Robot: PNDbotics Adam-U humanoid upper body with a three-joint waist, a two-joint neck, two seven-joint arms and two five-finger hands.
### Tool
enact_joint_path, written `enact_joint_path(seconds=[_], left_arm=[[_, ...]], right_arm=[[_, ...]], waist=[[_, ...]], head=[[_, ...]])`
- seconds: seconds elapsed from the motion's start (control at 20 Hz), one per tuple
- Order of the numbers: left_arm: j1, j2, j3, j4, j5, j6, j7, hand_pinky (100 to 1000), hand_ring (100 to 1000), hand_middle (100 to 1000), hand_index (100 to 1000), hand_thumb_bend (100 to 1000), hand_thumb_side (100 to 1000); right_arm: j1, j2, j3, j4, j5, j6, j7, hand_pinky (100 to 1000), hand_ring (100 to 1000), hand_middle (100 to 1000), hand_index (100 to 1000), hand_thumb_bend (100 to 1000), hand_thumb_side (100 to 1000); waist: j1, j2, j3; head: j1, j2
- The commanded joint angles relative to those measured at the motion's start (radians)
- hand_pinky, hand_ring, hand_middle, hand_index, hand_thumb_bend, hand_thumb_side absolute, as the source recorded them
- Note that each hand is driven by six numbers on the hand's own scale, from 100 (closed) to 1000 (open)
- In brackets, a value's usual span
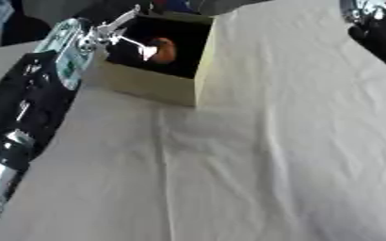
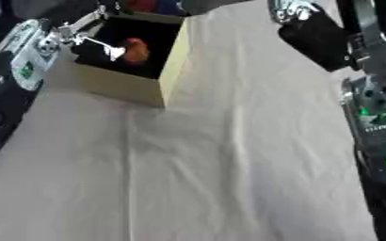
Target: Pick up objects on the table and place them in the box.
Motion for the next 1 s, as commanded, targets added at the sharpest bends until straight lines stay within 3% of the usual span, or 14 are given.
enact_joint_path(seconds=[0.05, 0.35, 0.55, 0.6, 0.65, 1.0], left_arm=[[-0.02, 0.015, 0.02, -0.005, -0.019, -0.004, 0.02, 615, 769, 764, 855, 236, 324], [-0.015, 0.014, 0.029, -0.009, 0.021, 0.011, 0.037, 584, 745, 747, 828, 100, 300], [-0.01, 0.021, 0.042, -0.056, 0.078, 0.026, 0.044, 557, 711, 726, 795, 100, 277], [-0.007, 0.026, 0.045, -0.081, 0.097, 0.031, 0.049, 545, 698, 719, 781, 100, 438], [-0.003, 0.031, 0.046, -0.105, 0.114, 0.036, 0.052, 545, 698, 716, 781, 100, 268], [0.072, 0.091, 0.069, -0.291, 0.23, 0.029, 0.149, 534, 693, 732, 776, 100, 320]], right_arm=[[-0.01, -0.004, -0.009, -0.024, -0.008, 0.001, -0.001, 823, 761, 580, 793, 100, 734], [-0.006, -0.001, -0.01, -0.024, -0.008, 0.002, -0.002, 822, 761, 580, 793, 100, 735], [0.0, 0.0, -0.013, -0.025, -0.003, 0.002, -0.004, 823, 762, 581, 793, 100, 732], [0.003, -0.001, -0.014, -0.025, -0.001, 0.002, -0.005, 823, 762, 581, 793, 100, 741], [0.006, -0.001, -0.015, -0.025, 0.0, 0.002, -0.006, 823, 762, 581, 793, 100, 731], [0.029, -0.005, -0.024, -0.033, 0.015, 0.001, -0.014, 824, 763, 583, 793, 100, 726]], waist=[[-0.006, -0.027, -0.002], [-0.007, -0.031, 0.0], [-0.012, -0.041, 0.013], [-0.013, -0.044, 0.019], [-0.014, -0.047, 0.024], [-0.025, -0.071, 0.078]], head=[[0.004, 0.001], [0.002, 0.005], [-0.001, 0.018], [-0.003, 0.023], [-0.005, 0.026], [-0.019, 0.061]])
